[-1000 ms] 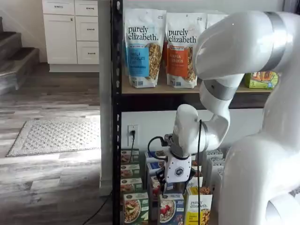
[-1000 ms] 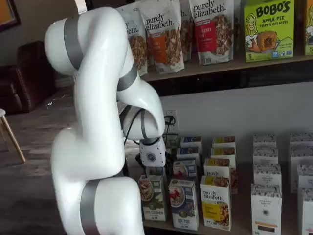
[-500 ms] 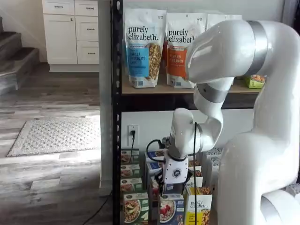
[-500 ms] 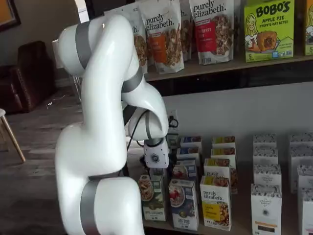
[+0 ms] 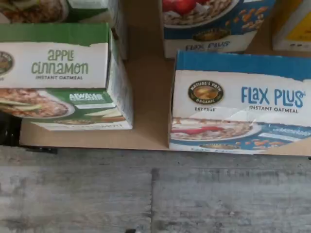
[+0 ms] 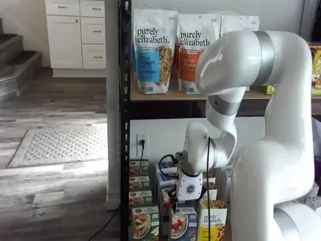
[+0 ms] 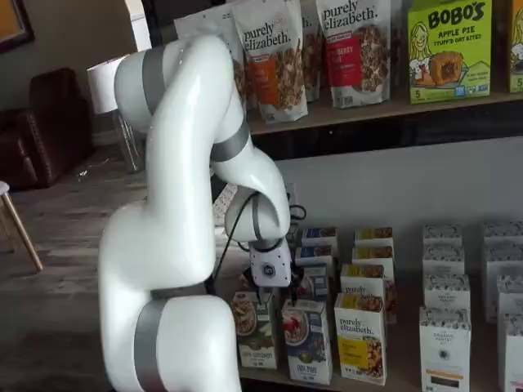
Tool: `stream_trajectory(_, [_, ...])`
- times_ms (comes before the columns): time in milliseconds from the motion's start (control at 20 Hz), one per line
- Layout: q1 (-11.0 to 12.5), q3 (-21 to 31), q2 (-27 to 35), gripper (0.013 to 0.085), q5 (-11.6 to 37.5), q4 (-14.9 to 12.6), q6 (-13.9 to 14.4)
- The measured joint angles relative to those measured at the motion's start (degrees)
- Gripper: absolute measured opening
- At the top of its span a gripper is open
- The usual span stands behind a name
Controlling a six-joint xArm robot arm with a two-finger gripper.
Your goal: Pick up the blue and white box that is on the bottom shelf, the second box from the left
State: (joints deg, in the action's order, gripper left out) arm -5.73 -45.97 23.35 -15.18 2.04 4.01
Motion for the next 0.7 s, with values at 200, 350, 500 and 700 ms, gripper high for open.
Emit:
stream_trajectory(200, [0.65,-2.20,2.96,0.0850,0.78,0.46,-1.10])
stream_trajectory(350, [1.07,-4.11,5.11,0.0850,1.11,0.56,-1.65])
stream_trajectory(500, [1.47,-6.09,6.92,0.0850,1.07,0.64,-2.12])
stream_trajectory(700, [2.09,-9.11,9.27,0.0850,-0.07,-0.98,-1.15])
